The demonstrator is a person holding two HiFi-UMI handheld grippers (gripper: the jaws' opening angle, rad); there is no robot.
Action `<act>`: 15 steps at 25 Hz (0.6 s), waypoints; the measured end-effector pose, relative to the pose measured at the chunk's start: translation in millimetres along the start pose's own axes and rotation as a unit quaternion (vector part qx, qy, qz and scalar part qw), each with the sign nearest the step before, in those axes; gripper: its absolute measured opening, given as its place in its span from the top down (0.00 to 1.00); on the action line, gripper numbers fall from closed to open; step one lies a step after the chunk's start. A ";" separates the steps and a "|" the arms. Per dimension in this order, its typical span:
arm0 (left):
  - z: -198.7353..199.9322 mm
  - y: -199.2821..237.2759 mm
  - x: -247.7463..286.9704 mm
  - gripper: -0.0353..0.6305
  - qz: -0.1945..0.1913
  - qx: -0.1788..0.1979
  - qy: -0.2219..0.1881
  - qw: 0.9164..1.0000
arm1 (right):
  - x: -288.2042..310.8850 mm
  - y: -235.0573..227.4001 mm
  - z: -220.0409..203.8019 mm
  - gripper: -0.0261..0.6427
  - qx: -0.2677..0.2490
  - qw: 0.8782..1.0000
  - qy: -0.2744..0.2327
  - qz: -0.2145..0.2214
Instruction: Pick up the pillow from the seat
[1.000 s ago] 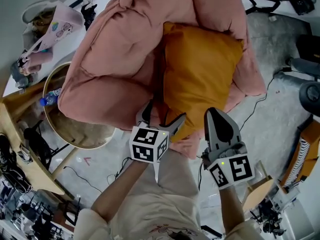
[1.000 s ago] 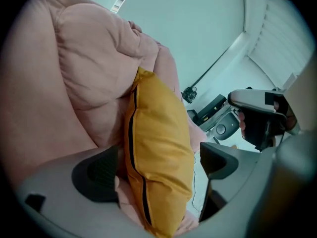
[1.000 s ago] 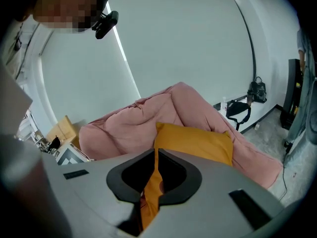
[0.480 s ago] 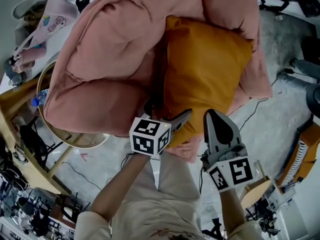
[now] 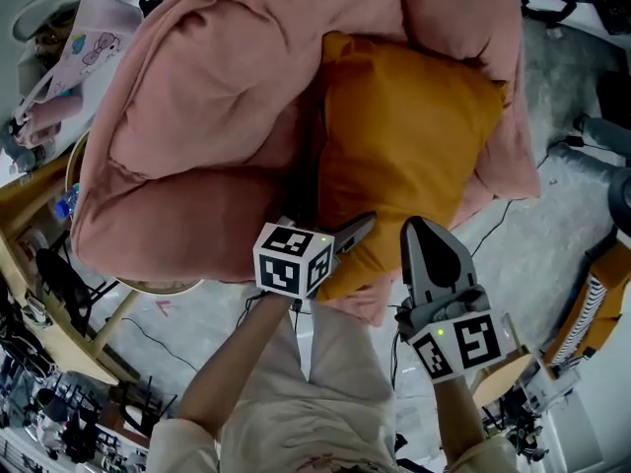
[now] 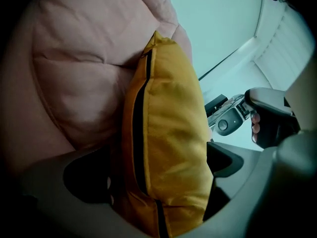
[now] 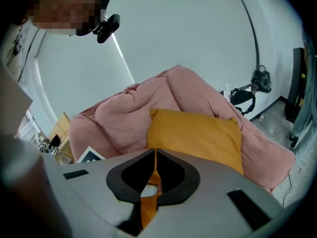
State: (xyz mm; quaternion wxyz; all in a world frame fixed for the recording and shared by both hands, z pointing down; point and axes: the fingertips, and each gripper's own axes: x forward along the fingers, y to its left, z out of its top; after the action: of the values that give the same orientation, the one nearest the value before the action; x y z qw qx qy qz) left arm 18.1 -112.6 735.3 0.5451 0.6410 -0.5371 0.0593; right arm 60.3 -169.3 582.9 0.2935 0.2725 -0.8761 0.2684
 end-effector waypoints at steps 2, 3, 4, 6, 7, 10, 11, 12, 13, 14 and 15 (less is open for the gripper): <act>-0.7 2.1 8.1 0.05 -0.002 0.000 0.003 1.000 | 3.0 -2.8 -1.3 0.93 0.000 1.000 0.002 0.000; -1.3 3.8 11.8 0.05 -0.003 0.000 0.005 1.000 | 4.6 -3.8 -2.3 0.93 0.000 1.000 0.003 0.000; -2.4 5.4 15.2 0.05 -0.002 -0.001 0.007 1.000 | 6.1 -4.8 -3.9 0.93 0.001 1.000 0.005 0.001; -5.9 8.1 21.0 0.05 -0.003 -0.003 0.011 1.000 | 9.1 -6.8 -8.7 0.93 0.004 1.000 0.009 0.002; -7.9 9.3 23.0 0.05 -0.006 -0.005 0.013 1.000 | 10.4 -7.4 -11.2 0.93 0.006 1.000 0.012 0.001; -11.2 13.8 28.7 0.05 -0.019 -0.016 0.021 0.999 | 15.0 -8.4 -14.9 0.93 0.011 1.000 0.016 0.001; -11.3 15.1 31.8 0.05 -0.024 -0.020 0.024 0.999 | 16.7 -9.2 -15.6 0.93 0.012 1.000 0.017 0.000; -11.7 16.1 35.2 0.05 -0.030 -0.023 0.028 0.999 | 18.0 -10.1 -16.5 0.93 0.014 1.000 0.018 0.000; -13.0 16.9 38.9 0.05 -0.036 -0.026 0.033 0.998 | 18.9 -11.0 -17.9 0.93 0.016 1.000 0.019 -0.001; -14.9 17.5 42.8 0.05 -0.042 -0.031 0.038 0.998 | 19.5 -11.9 -19.4 0.93 0.017 1.000 0.020 -0.001; -17.0 17.8 46.9 0.05 -0.048 -0.037 0.043 0.997 | 19.9 -12.8 -20.6 0.93 0.019 1.000 0.021 -0.002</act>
State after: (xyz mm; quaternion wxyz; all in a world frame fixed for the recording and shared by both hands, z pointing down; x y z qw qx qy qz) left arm 32.8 -125.8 784.5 0.5932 0.6423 -0.4837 0.0408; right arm 62.5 -171.7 614.2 0.3070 0.2741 -0.8640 0.2900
